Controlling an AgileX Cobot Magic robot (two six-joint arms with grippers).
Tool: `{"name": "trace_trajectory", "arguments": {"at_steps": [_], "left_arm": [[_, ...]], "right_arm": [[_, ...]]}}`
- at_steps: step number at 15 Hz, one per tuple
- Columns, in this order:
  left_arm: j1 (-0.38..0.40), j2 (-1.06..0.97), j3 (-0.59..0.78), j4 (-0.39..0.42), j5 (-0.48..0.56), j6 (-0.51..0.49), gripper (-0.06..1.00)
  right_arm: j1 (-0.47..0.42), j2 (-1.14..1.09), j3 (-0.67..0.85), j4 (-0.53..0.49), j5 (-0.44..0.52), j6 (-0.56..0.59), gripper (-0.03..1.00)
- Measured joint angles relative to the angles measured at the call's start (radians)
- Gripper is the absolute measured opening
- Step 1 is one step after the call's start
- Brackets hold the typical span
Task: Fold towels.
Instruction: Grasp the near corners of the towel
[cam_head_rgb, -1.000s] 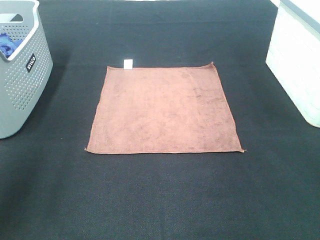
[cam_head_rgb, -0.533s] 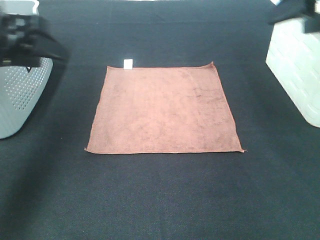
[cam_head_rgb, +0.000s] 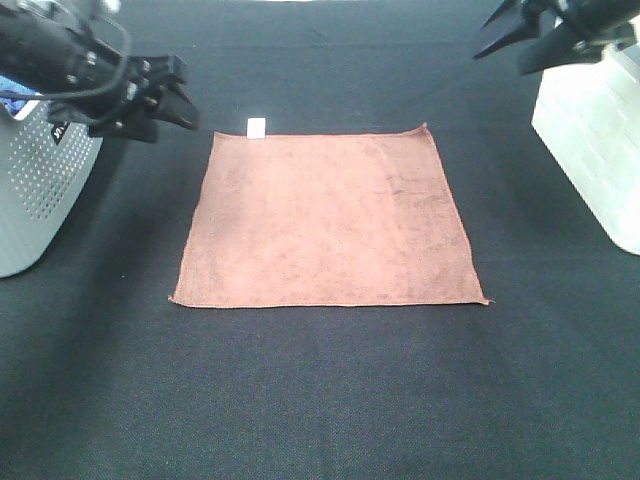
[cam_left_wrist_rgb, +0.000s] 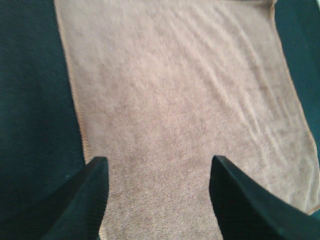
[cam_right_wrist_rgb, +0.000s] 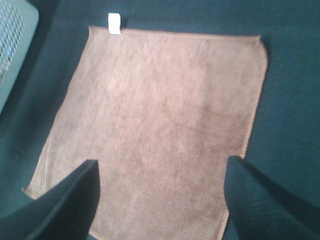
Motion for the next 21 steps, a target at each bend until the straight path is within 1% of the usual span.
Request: {"name": "trace_trajectory", "arguments": {"at_steps": [1,3,5,6,7,8,9,10,11,12,13,16,19,21], "left_arm": [[0.0,0.043,-0.027,0.0,0.04,0.0,0.57],[0.0,0.073,-0.029,0.002,0.087,-0.032,0.57],[0.0,0.092,-0.029,0.031,0.139,-0.118,0.57],[0.0,0.098,-0.029,0.063,0.159,-0.161,0.58],[0.0,0.098,-0.029,0.063,0.159,-0.161,0.58],[0.0,0.104,-0.029,0.108,0.174,-0.208,0.61],[0.0,0.109,-0.029,0.161,0.191,-0.251,0.64],[0.0,0.121,-0.029,0.214,0.199,-0.302,0.66],[0.0,0.134,-0.029,0.234,0.207,-0.319,0.66],[0.0,0.151,-0.029,0.234,0.215,-0.326,0.67],[0.0,0.17,-0.029,0.232,0.217,-0.329,0.67],[0.0,0.229,-0.029,0.195,0.219,-0.329,0.67],[-0.003,0.243,-0.033,0.181,0.221,-0.329,0.67],[-0.032,0.25,-0.039,0.177,0.217,-0.325,0.67]], "right_arm": [[0.0,0.034,-0.021,-0.001,0.034,0.0,0.66],[0.0,0.066,-0.029,-0.003,0.102,0.011,0.66],[0.0,0.081,-0.03,-0.015,0.196,0.075,0.66],[0.0,0.09,-0.03,-0.037,0.224,0.104,0.66],[0.0,0.09,-0.03,-0.037,0.224,0.104,0.66],[0.0,0.1,-0.022,-0.064,0.236,0.13,0.66],[0.0,0.109,0.004,-0.08,0.233,0.143,0.67],[0.0,0.126,0.068,-0.09,0.194,0.155,0.68],[0.0,0.134,0.11,-0.09,0.145,0.155,0.68],[0.0,0.139,0.149,-0.09,0.092,0.155,0.68],[0.0,0.145,0.17,-0.089,0.062,0.147,0.68],[0.005,0.216,0.179,-0.083,0.048,0.132,0.68],[0.057,0.287,0.179,-0.087,0.03,0.118,0.68],[0.086,0.294,0.179,-0.084,0.004,0.133,0.68]]}}
